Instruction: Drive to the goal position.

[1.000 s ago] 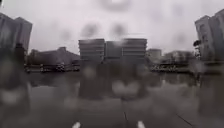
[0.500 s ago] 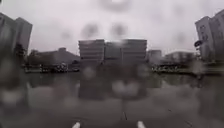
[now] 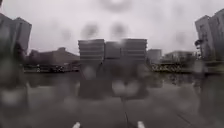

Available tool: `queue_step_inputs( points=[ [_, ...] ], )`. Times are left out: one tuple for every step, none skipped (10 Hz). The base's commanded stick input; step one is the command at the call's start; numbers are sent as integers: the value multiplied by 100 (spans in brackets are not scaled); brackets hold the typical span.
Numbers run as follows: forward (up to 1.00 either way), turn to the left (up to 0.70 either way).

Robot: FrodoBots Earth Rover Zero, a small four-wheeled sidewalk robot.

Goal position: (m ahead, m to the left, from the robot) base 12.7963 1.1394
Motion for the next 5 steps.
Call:
queue_step_inputs(
  points=[
    [70,14],
    [70,14],
    [70,14],
    [70,14],
    [70,14]
  ],
)
